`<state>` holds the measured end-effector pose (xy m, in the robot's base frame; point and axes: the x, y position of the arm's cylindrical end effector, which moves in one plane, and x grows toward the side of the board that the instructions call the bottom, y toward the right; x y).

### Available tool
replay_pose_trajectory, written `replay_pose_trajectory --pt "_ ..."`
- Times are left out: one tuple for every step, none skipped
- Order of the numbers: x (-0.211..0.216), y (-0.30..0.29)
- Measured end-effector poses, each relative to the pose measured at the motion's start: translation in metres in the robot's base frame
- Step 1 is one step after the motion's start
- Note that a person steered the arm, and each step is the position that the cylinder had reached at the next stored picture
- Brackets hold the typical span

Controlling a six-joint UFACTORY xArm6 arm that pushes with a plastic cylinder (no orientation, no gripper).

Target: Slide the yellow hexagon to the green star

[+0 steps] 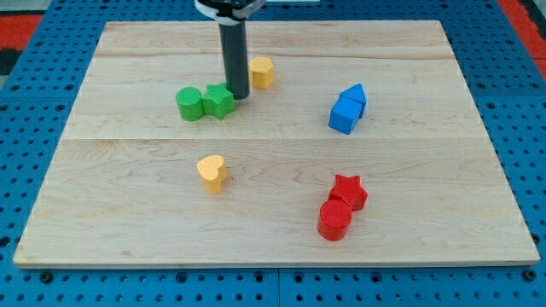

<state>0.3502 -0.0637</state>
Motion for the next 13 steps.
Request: replay_pose_trajectory --pt "-0.018 -0.032" --pt "-0.036 -0.059" --pt "-0.058 -0.065" --pt "-0.076 -0.057" --pt "-0.077 -0.047" --pt "-0.073 -0.025" --pt "-0.065 0.004" --pt "-0.065 0.034" --pt "-0.053 0.051" --pt "-0.034 0.055" --pt "-0.037 0.055" --pt "-0.046 0.065" --pt "-0.05 0.081"
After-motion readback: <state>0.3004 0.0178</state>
